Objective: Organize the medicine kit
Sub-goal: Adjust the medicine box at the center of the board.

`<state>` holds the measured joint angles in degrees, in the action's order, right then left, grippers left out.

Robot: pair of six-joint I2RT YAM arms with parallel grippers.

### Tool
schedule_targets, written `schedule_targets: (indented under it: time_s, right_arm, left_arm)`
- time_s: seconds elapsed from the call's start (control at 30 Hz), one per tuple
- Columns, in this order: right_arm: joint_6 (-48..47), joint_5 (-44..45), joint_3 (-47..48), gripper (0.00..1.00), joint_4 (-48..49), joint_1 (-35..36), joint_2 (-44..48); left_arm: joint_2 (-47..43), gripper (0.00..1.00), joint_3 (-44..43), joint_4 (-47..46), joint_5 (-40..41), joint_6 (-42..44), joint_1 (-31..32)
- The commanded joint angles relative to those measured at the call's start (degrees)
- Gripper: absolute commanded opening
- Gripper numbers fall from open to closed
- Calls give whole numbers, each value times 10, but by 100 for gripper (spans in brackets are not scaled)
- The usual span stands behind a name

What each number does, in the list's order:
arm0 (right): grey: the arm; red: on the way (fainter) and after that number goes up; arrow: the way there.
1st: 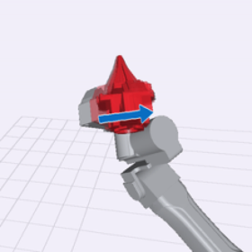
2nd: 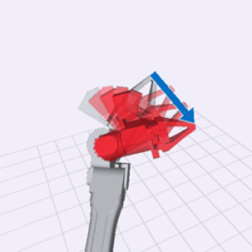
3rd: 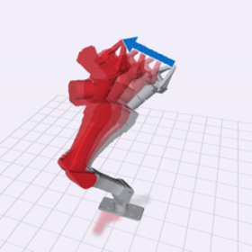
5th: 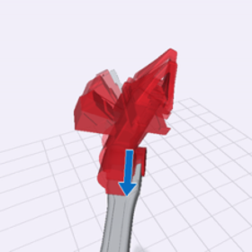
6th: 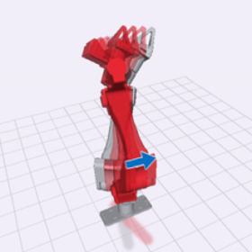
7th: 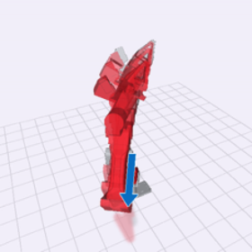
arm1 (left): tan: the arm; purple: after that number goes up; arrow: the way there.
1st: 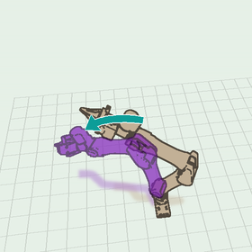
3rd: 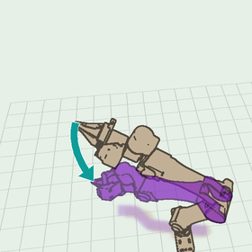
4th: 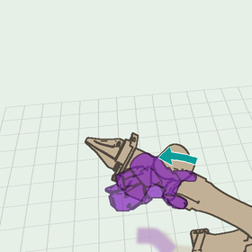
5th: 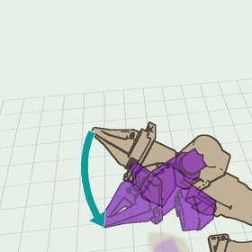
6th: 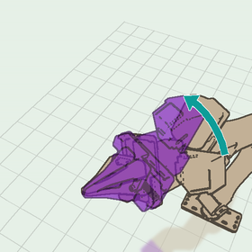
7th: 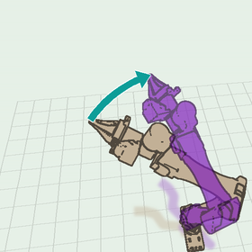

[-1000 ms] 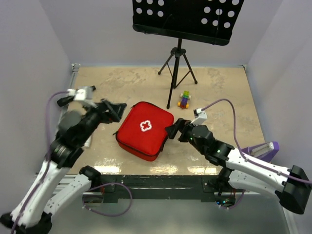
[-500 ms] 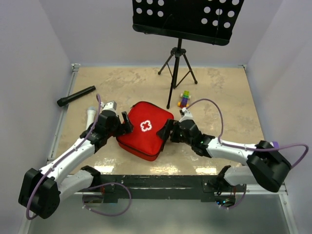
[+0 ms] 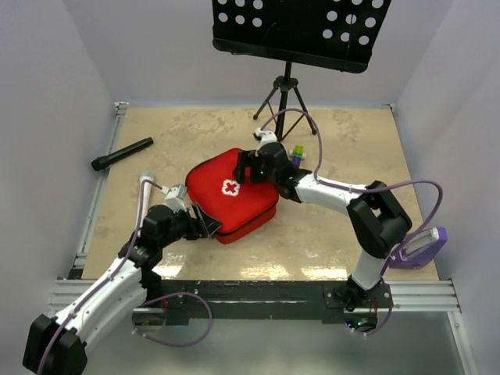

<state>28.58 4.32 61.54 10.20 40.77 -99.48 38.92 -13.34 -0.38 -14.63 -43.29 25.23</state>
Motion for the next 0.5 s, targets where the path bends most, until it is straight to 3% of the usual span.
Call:
schedule_targets:
  time_s: [0.0, 0.1, 0.17, 0.37, 0.47]
  right_arm:
    - [-75, -103, 112, 89, 5, 31, -37]
    - [-92, -45, 159, 92, -57, 40, -56]
    - [-65, 26, 139, 96, -55, 40, -26]
    - [-13, 220, 78, 99, -93, 40, 104]
    - [23, 269, 22, 99, -115, 40, 184]
  left_arm:
    - [-95, 73, -22, 71, -50, -43, 11]
    - [-165, 78, -58, 163, 34, -53, 10]
    - [-191, 84, -84, 208, 91, -64, 10]
    - [-156, 88, -128, 273, 170, -74, 10]
    - [-144, 88, -153, 292, 212, -70, 10]
